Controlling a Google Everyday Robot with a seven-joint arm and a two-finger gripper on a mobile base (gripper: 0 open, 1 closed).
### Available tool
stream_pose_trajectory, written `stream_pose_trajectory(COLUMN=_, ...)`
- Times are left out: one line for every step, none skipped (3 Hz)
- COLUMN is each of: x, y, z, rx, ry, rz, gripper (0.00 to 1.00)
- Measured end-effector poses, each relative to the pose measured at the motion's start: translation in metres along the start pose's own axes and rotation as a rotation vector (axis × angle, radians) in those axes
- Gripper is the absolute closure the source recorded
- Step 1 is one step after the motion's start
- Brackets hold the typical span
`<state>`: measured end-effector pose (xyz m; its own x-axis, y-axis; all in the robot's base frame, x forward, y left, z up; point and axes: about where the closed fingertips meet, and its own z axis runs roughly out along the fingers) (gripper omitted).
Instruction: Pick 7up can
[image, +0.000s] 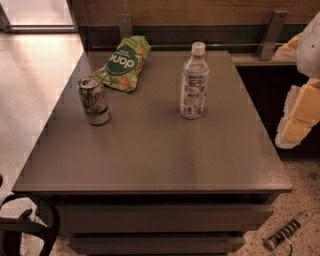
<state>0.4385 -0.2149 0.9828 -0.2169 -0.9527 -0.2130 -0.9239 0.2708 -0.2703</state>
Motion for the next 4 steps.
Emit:
stream_pose_trajectory(x=0.0, y=0.0, z=0.0, rx=0.0, ry=0.0, rz=0.0, gripper=0.0)
stream_pose_trajectory(x=-0.001, y=0.0, z=-0.001, rx=0.005, ry=-0.006, rz=0.006, gripper=0.0)
stream_pose_trajectory(x=-0.021, y=0.002, z=-0.004, rx=0.041, ry=-0.083, rz=0.062, gripper=0.0)
stream_pose_trajectory(x=-0.057, y=0.005, z=0.007, rx=0.081, ry=-0.227, rz=0.115, gripper=0.0)
